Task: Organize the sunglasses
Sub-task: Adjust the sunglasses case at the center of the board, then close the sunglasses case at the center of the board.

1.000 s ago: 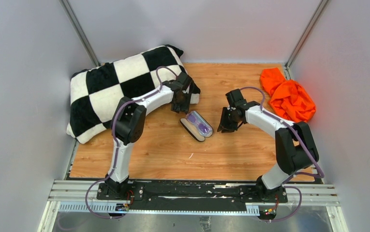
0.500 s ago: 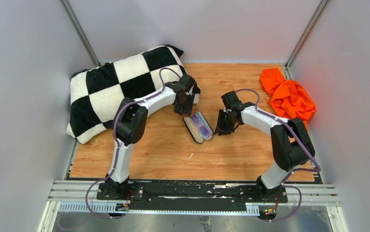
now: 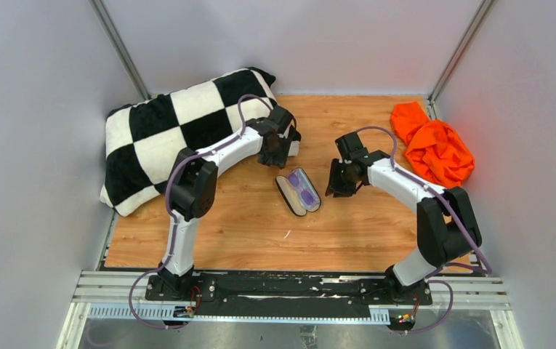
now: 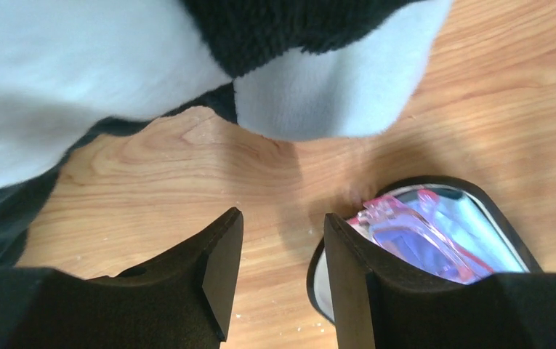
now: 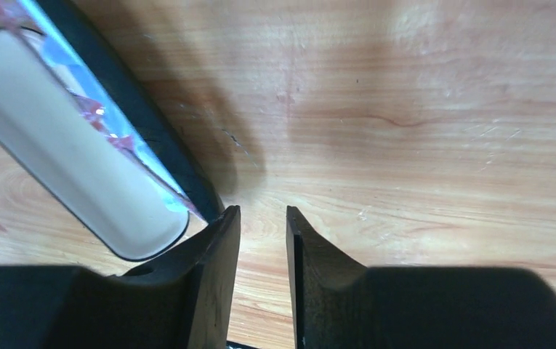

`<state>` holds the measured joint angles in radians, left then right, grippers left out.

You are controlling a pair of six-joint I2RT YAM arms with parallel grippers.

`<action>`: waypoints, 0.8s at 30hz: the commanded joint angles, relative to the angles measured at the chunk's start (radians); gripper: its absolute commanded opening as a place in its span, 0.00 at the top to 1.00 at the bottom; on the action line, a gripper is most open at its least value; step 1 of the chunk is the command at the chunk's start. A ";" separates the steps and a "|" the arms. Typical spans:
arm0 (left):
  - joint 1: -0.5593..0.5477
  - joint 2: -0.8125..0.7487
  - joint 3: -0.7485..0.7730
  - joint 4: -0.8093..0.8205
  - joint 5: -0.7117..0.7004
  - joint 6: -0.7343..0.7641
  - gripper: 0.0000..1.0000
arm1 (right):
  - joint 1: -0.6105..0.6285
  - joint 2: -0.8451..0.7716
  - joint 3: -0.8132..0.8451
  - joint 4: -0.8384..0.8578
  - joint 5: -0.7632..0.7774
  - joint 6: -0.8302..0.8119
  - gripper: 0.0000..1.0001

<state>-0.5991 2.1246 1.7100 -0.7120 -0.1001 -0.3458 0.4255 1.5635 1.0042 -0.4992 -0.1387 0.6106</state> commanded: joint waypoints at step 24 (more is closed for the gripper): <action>-0.002 -0.616 -0.708 0.459 0.343 -0.344 0.52 | -0.013 0.276 0.330 -0.009 -0.295 -0.402 0.63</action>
<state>-0.5980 1.5105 1.0721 -0.3870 0.1627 -0.6128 0.4244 1.8172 1.3170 -0.5205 -0.3973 0.2089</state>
